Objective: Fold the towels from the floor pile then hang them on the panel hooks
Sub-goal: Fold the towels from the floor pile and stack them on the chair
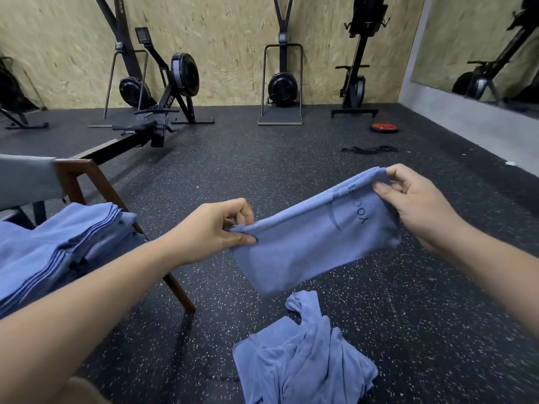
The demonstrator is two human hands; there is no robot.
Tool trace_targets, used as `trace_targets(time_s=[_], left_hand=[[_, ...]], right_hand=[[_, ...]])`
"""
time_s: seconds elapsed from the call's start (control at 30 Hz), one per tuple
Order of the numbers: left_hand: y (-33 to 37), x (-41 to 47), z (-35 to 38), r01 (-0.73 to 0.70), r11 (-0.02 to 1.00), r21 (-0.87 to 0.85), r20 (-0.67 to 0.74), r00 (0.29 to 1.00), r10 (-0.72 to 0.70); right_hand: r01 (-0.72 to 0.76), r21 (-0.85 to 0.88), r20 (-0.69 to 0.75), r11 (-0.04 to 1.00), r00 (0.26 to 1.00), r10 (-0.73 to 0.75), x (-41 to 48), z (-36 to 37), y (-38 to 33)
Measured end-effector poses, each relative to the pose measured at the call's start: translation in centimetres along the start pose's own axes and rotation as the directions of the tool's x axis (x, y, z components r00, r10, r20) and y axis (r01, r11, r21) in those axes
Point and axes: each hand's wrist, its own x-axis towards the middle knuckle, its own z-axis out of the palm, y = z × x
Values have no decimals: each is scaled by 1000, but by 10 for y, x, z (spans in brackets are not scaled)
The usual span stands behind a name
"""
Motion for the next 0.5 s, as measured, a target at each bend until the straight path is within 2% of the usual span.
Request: trace_targets(time_s=[0.27,0.4,0.5], left_hand=[[1,-2,6,19,993,114,112,993,-31],[-3,-2,6,-9,960,280,45,999,-4],[-8,-2,1,22,956,293,-36,999,-11]], right_hand=[[30,-31,-23,999,999,-31,-2,4,0],[38,-88,-57,995,997,-43,1,3,3],[16,-94,-121,995,992,-28,4,0,5]])
